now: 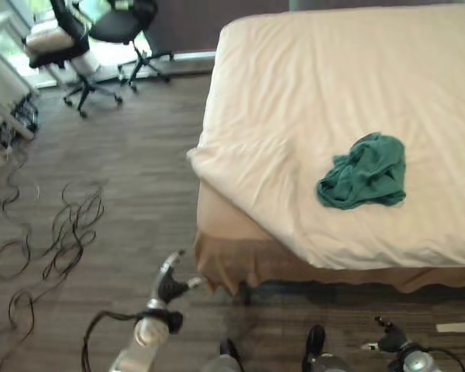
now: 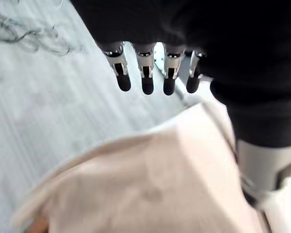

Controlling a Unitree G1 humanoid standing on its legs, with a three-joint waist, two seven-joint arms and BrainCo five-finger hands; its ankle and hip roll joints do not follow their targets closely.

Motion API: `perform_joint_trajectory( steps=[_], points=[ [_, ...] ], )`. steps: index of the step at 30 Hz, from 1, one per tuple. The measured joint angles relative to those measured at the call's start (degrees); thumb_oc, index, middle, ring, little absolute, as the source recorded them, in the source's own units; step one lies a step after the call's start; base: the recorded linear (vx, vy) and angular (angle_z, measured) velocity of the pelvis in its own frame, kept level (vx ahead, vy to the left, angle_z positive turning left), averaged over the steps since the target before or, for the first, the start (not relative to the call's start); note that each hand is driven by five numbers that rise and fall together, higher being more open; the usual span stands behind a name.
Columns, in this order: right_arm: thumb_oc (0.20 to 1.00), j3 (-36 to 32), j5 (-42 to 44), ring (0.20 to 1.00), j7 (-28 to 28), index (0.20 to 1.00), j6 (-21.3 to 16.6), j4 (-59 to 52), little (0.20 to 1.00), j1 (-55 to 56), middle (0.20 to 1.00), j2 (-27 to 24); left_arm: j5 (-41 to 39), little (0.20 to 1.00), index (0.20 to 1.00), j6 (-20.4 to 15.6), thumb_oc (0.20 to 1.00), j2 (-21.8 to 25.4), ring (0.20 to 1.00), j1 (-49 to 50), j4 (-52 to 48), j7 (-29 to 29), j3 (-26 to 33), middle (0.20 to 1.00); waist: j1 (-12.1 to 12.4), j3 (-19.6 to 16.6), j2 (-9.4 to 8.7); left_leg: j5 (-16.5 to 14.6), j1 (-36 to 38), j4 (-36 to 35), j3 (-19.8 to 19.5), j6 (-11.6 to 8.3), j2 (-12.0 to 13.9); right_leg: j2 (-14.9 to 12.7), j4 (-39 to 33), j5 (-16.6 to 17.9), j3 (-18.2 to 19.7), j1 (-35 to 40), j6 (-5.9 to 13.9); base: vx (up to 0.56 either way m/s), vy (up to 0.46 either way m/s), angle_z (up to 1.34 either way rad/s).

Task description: Tidy up the quilt and then pick up the clothes from the bed and put them into the laundry hamper.

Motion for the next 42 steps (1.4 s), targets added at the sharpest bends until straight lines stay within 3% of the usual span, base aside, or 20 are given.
perform_joint_trajectory(
  steps=[1, 2, 3, 5, 8, 12, 13, 14, 15, 19, 22, 23, 24, 28, 32, 36, 37, 39, 40, 42],
  points=[
    [1.000, 0.7, -0.4, 1.000, 0.5, 1.000, -0.3, -1.5, 1.000, 0.1, 1.000, 0.2, 2.1, 1.000, 1.000, 2.1, 1.000, 5.0, 1.000, -0.3, -0.3, 0.0, 0.5, 1.000, -0.5, 0.1, -0.54, 0.0, 1.0, -1.2, 0.1, -0.04, -0.2, 0.1, 0.0, -0.1, 0.3, 0.2, -0.09, 0.13, -0.020, -0.41],
    [1.000, 0.8, -2.2, 1.000, 0.8, 1.000, -1.0, -5.4, 1.000, 3.1, 1.000, 0.2, 7.1, 1.000, 1.000, 2.8, 1.000, 15.4, 1.000, 2.2, -9.5, 0.8, 4.0, 1.000, -1.0, 0.5, -2.03, 0.2, 0.9, -1.2, 0.7, 0.19, 0.0, 0.2, 0.0, 0.0, 0.6, -0.1, -0.09, 0.07, -0.023, -0.22],
    [1.000, 0.7, -2.3, 1.000, 1.2, 1.000, -1.4, -6.2, 1.000, 5.1, 1.000, 0.2, 9.3, 1.000, 1.000, 1.8, 1.000, 18.7, 1.000, 2.0, -12.2, 1.6, 7.4, 1.000, -0.8, 0.4, -2.75, 0.4, 0.6, -1.2, 0.9, 0.49, -0.1, 0.1, 0.0, 0.2, 0.6, -0.3, 0.16, 0.11, -0.023, -0.06],
    [1.000, 0.9, -4.5, 1.000, 2.5, 1.000, -0.8, -4.8, 1.000, 10.1, 1.000, 0.2, 12.1, 1.000, 1.000, 1.7, 1.000, 20.7, 1.000, -0.5, -17.6, 4.3, 15.7, 1.000, -0.9, -0.2, -3.46, 0.6, 1.6, -0.8, 1.4, 0.60, -0.7, -0.4, 0.0, 0.8, 0.7, 0.1, 0.41, 0.10, 0.008, 0.00],
    [1.000, 2.1, -4.6, 1.000, 3.7, 1.000, -0.3, -5.1, 1.000, 12.6, 1.000, 0.1, 15.8, 1.000, 1.000, 0.2, 1.000, 24.3, 1.000, -3.0, -20.8, 5.6, 15.0, 1.000, -1.9, -0.7, -3.55, 0.4, 1.7, -0.8, 1.9, 0.82, -1.4, -0.8, 0.0, 1.0, 1.6, -0.5, 0.72, -0.01, 0.054, -0.12],
    [1.000, 3.1, -4.6, 1.000, 4.7, 1.000, -1.1, -11.4, 1.000, 8.6, 1.000, -1.1, 18.3, 1.000, 1.000, 0.0, 1.000, 25.5, 1.000, -10.9, -17.5, 6.8, 6.5, 1.000, -4.7, -0.8, -2.95, 0.7, -1.0, -0.8, 4.1, 1.16, -2.0, -1.5, 0.3, 2.9, 3.2, -4.3, 0.76, -0.14, 0.053, -0.31],
    [1.000, 3.5, -4.5, 1.000, 4.6, 1.000, -1.2, -13.4, 1.000, 8.4, 1.000, -1.2, 19.6, 1.000, 1.000, 0.7, 1.000, 24.9, 1.000, -15.2, -15.3, 7.7, 1.6, 1.000, -6.5, -1.4, -2.35, 0.8, -2.0, -0.8, 5.1, 1.28, -2.4, -1.2, 0.3, 4.2, 4.7, -6.3, 0.63, -0.14, 0.032, -0.46],
    [1.000, 4.5, -4.4, 1.000, 4.7, 1.000, -2.1, -16.9, 1.000, 6.9, 1.000, -1.8, 22.0, 1.000, 1.000, 1.4, 1.000, 26.8, 1.000, -27.4, -10.2, 8.3, -9.0, 1.000, -6.9, -1.9, -3.15, 1.3, -6.3, -0.9, 6.6, 2.00, -3.0, -1.9, 0.3, 5.1, 7.0, -11.4, 1.07, -0.17, 0.020, -0.46],
    [1.000, 4.5, -4.4, 1.000, 4.8, 1.000, -2.2, -17.9, 1.000, 6.0, 1.000, -1.6, 22.6, 1.000, 1.000, 1.7, 1.000, 26.9, 1.000, -32.4, -7.6, 8.5, -12.0, 1.000, -7.2, -1.6, -3.19, 1.7, -8.2, -0.9, 6.9, 2.41, -3.4, -2.3, 0.3, 5.8, 7.4, -13.6, 1.00, -0.16, 0.003, -0.44],
    [1.000, 6.6, -4.2, 1.000, 4.7, 1.000, -2.3, -17.6, 1.000, 3.9, 1.000, -1.4, 26.3, 1.000, 1.000, 4.0, 1.000, 26.1, 1.000, -44.2, 0.8, 9.6, -18.8, 1.000, -13.2, 0.7, -3.17, 2.7, -11.8, -1.2, 8.8, 2.54, -3.5, -2.4, 0.0, 6.2, 8.4, -18.7, 1.23, -0.08, -0.001, -0.22],
    [1.000, 6.9, -3.9, 1.000, 3.7, 1.000, -2.2, -17.0, 1.000, 4.1, 1.000, -1.6, 28.1, 1.000, 1.000, 5.3, 1.000, 25.2, 1.000, -55.2, 10.8, 10.8, -28.3, 1.000, -13.1, 2.2, -2.77, 3.1, -14.8, -1.2, 9.9, 2.06, -3.3, -2.1, 0.0, 5.9, 9.0, -22.4, 0.84, -0.06, -0.006, -0.35],
    [1.000, 7.4, -3.8, 1.000, 3.2, 1.000, -2.2, -16.1, 1.000, 3.1, 1.000, -1.5, 28.9, 0.799, 0.799, 6.5, 0.799, 25.1, 0.799, -56.8, 13.9, 10.7, -29.1, 0.799, -13.3, 3.2, -2.93, 3.4, -15.9, -1.2, 11.6, 2.34, -3.2, -2.2, 0.3, 7.4, 8.6, -24.3, 1.32, -0.03, -0.015, -0.44],
    [1.000, 7.9, -3.8, 1.000, 2.8, 1.000, -2.1, -15.5, 1.000, 2.9, 1.000, -1.5, 29.3, 0.200, 0.200, 6.6, 0.200, 24.6, 0.200, -57.2, 15.2, 10.7, -30.0, 0.200, -13.5, 3.5, -2.86, 3.4, -15.8, -1.2, 11.9, 2.28, -3.1, -2.1, 0.3, 7.9, 8.3, -24.5, 0.34, -0.03, -0.015, -0.41],
    [1.000, 9.0, -3.5, 1.000, 2.1, 1.000, -1.8, -15.0, 1.000, 2.6, 1.000, -1.4, 31.0, 0.200, 0.200, 6.5, 0.200, 22.8, 0.200, -57.3, 20.8, 9.5, -33.8, 0.200, -13.4, 4.0, -2.11, 3.4, -15.8, -1.2, 12.2, 1.90, -2.0, -0.9, 0.3, 8.0, 8.4, -24.8, -0.22, 0.01, -0.001, -0.08],
    [1.000, 6.4, -1.3, 1.000, 1.6, 1.000, -1.8, -15.6, 1.000, 2.5, 1.000, -1.6, 31.4, 0.200, 0.200, 6.2, 0.200, 19.9, 0.200, -54.8, 26.1, 8.3, -32.6, 0.200, -13.0, 4.0, -2.09, 3.0, -13.6, -1.2, 11.6, 1.60, -1.9, -0.8, 0.3, 7.9, 8.0, -22.2, -0.35, 0.07, -0.001, 0.06],
    [1.000, 4.1, 0.8, 1.000, 0.1, 1.000, -1.7, -8.3, 1.000, 0.2, 1.000, -0.5, 29.8, 0.200, 0.200, 6.1, 0.200, 19.2, 0.200, -43.6, 23.5, 6.3, -22.8, 0.200, -12.6, 3.9, -2.00, 1.7, -8.5, -1.2, 10.4, 1.01, -1.9, -1.0, 0.3, 6.6, 7.3, -16.7, -0.96, 0.10, 0.025, 0.05],
    [1.000, 2.8, 1.3, 1.000, -0.2, 1.000, -1.3, -4.2, 1.000, -1.1, 1.000, -0.5, 27.4, 0.200, 0.200, 6.1, 0.200, 17.6, 0.200, -38.1, 22.9, 6.0, -16.9, 0.200, -12.7, 3.7, -1.90, 0.8, -6.5, -1.2, 10.2, 0.57, -1.8, -0.9, 0.1, 5.6, 7.3, -14.7, -0.49, 0.09, 0.035, 0.08],
    [1.000, 0.8, 2.8, 1.000, -0.8, 1.000, -0.6, -4.0, 1.000, -1.4, 1.000, -1.3, 23.6, 0.200, 0.200, 6.1, 0.200, 17.0, 0.200, -32.0, 20.9, 4.8, -13.4, 0.200, -11.7, 3.1, -1.58, 0.5, -5.8, -1.2, 9.5, 0.59, -1.8, -1.1, 0.3, 4.9, 6.7, -13.4, -0.25, 0.10, 0.039, 0.12],
    [1.000, -1.8, 3.4, 1.000, -1.3, 1.000, 0.1, -4.1, 1.000, -1.6, 1.000, -2.2, 18.8, 0.200, 0.200, 5.9, 0.200, 15.2, 0.200, -24.7, 16.2, 4.3, -7.2, 0.200, -11.0, 2.4, -1.53, 0.5, -4.6, -1.2, 9.2, 0.63, -1.7, -1.0, 0.3, 4.8, 6.5, -12.2, -0.26, 0.11, 0.034, 0.13],
    [1.000, -5.5, 5.9, 1.000, -1.6, 1.000, 0.8, -5.9, 1.000, -2.2, 1.000, -4.4, 14.5, 0.319, 0.319, 5.7, 0.319, 13.0, 0.319, -16.4, 12.3, 2.6, -4.1, 0.319, -9.8, 0.8, -1.63, 0.4, -3.4, -1.2, 9.1, 0.70, -1.6, -0.9, 0.3, 5.0, 6.4, -10.8, -0.50, 0.09, 0.028, 0.12]
  ],
)
